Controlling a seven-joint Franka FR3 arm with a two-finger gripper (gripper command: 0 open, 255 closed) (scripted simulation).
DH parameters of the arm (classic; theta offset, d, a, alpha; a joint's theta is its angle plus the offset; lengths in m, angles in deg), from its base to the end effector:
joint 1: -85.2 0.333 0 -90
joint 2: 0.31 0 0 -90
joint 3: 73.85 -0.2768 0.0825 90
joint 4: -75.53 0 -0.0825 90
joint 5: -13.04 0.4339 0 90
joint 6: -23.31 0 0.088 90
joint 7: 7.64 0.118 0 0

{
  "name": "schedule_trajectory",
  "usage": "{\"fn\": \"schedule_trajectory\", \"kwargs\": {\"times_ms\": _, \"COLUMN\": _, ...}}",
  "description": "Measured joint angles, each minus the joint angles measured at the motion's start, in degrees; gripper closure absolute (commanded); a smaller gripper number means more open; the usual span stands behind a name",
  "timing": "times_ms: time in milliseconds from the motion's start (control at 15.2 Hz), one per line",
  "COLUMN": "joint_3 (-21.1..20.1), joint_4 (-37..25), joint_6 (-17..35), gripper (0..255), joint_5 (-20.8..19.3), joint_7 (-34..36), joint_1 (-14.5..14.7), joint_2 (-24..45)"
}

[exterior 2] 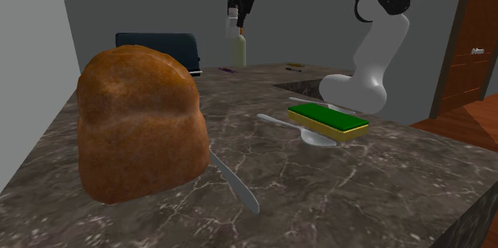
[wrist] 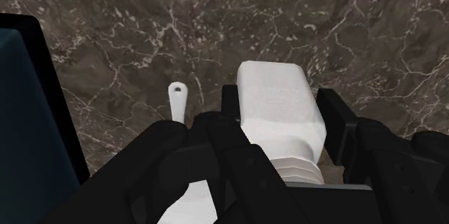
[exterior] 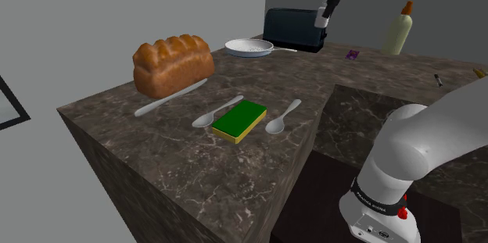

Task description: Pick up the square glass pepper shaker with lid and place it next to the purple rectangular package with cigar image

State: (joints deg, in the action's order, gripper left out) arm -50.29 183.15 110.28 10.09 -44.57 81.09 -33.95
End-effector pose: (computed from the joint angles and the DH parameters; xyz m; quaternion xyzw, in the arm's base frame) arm 0.3633 -0.2570 0.6858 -0.9873 -0.0971 -0.1231 0.0268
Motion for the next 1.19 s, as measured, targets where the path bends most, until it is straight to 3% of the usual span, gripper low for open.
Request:
{"fn": "schedule_trajectory", "kwargs": {"times_ms": 792, "joint_3": 18.6, "joint_4": -12.8, "joint_6": -4.3, "gripper": 255, "joint_5": -0.7, "joint_7": -19.1, "joint_1": 0.4, "joint_2": 8.7}}
{"fn": "schedule_trajectory", "kwargs": {"times_ms": 1056, "joint_3": 27.7, "joint_4": -19.1, "joint_6": -5.6, "gripper": 255, "joint_5": 2.0, "joint_7": -26.7, "joint_1": 2.1, "joint_2": 14.8}}
{"fn": "schedule_trajectory", "kwargs": {"times_ms": 1188, "joint_3": 34.9, "joint_4": -23.9, "joint_6": -7.0, "gripper": 255, "joint_5": 5.7, "joint_7": -32.0, "joint_1": 3.8, "joint_2": 20.2}}
